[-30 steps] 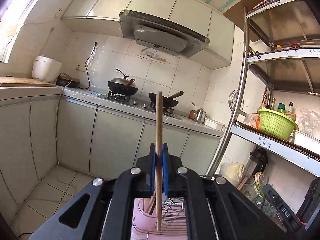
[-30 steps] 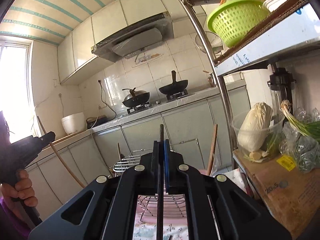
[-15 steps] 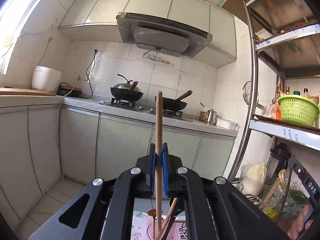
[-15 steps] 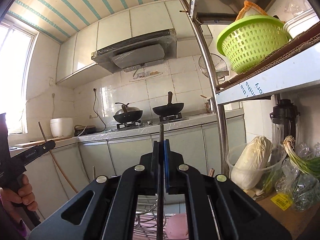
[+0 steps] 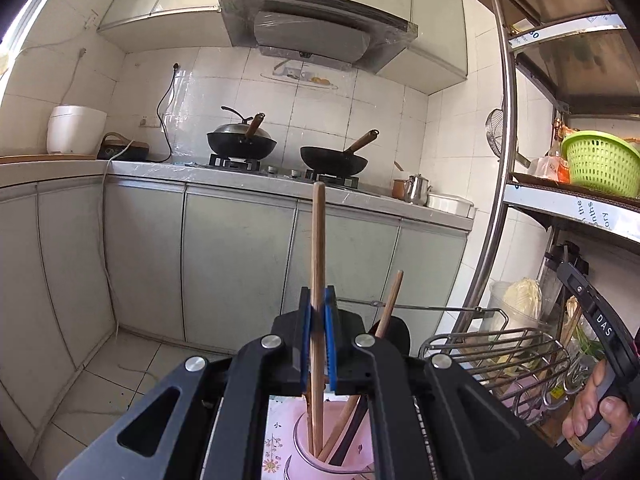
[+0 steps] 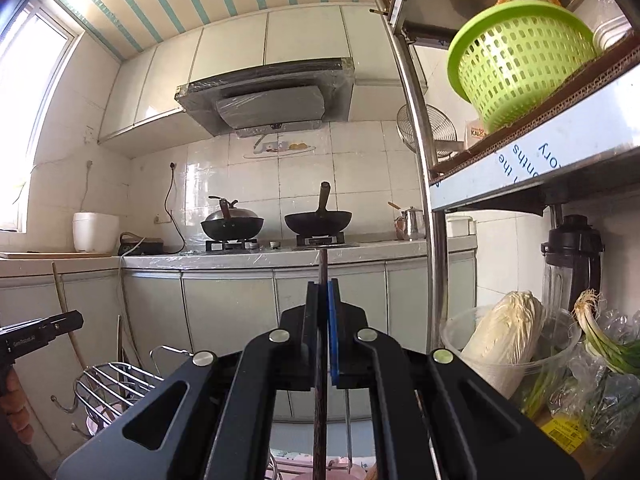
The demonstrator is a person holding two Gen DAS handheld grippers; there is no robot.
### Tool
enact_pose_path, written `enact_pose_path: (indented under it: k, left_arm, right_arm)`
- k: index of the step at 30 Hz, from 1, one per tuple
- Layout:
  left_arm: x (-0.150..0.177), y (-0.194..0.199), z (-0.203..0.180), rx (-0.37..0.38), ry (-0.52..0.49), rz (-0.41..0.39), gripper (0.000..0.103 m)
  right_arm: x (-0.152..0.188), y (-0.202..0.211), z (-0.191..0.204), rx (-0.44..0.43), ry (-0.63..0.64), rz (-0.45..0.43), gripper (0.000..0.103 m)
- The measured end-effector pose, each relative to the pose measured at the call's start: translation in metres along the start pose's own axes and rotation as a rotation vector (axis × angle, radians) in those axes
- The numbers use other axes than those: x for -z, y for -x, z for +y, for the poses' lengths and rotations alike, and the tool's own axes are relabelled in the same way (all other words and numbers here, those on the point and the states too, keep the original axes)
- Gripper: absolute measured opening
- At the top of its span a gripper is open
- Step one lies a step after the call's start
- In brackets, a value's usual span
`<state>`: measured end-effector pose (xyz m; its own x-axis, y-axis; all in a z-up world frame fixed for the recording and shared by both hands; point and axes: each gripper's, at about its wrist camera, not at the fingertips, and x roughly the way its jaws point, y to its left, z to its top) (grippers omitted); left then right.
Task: Organize utensils
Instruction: 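Lift the wooden chopstick into the pink cup while the right tool carries the dark chopstick to the other cup, then open both tools to release the chopsticks and withdraw from the holder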
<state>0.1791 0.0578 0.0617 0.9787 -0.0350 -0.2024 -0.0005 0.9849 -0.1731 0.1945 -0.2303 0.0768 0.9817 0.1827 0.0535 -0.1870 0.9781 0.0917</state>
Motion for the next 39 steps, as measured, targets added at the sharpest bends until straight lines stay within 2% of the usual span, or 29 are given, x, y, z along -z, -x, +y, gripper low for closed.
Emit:
enact_pose_path:
  k: [6, 11, 13, 14, 18, 19, 20, 22, 25, 31, 39]
  left_arm:
    - [0.01, 0.0, 0.0, 0.01, 0.024, 0.054, 0.006]
    - [0.017, 0.003, -0.008, 0.018, -0.004, 0.113, 0.009]
    - [0.02, 0.004, -0.012, 0.025, -0.012, 0.151, 0.025]
    - [0.022, 0.005, -0.013, 0.03, -0.012, 0.164, 0.028]
    - [0.025, 0.015, -0.015, 0.051, -0.011, 0.189, 0.031]
    - [0.025, 0.018, -0.016, 0.054, -0.011, 0.192, 0.031]
    - [0.025, 0.022, -0.016, 0.057, -0.011, 0.197, 0.031]
    - [0.026, 0.028, -0.016, 0.062, -0.006, 0.21, 0.031]
    - [0.025, 0.039, -0.016, 0.066, 0.002, 0.215, 0.031]
    - [0.028, 0.06, -0.024, 0.066, -0.018, 0.236, 0.031]
    - [0.046, 0.084, -0.041, 0.055, -0.037, 0.283, 0.031]
  right_arm:
    - [0.014, 0.01, -0.001, -0.007, -0.017, 0.077, 0.005]
    - [0.024, 0.019, 0.002, -0.008, -0.023, 0.176, 0.005]
    - [0.027, 0.02, 0.003, -0.009, -0.026, 0.216, 0.005]
    - [0.028, 0.021, 0.003, -0.013, -0.035, 0.239, 0.005]
    - [0.033, 0.022, 0.004, -0.027, -0.045, 0.331, 0.005]
    - [0.035, 0.022, 0.005, -0.033, -0.047, 0.358, 0.007]
    - [0.037, 0.022, 0.005, -0.037, -0.049, 0.381, 0.018]
    - [0.038, 0.023, 0.004, -0.028, -0.06, 0.416, 0.029]
    - [0.04, 0.03, 0.0, -0.037, -0.091, 0.452, 0.039]
    - [0.039, 0.051, 0.007, -0.041, -0.061, 0.484, 0.041]
    - [0.041, 0.084, 0.02, -0.074, -0.087, 0.521, 0.041]
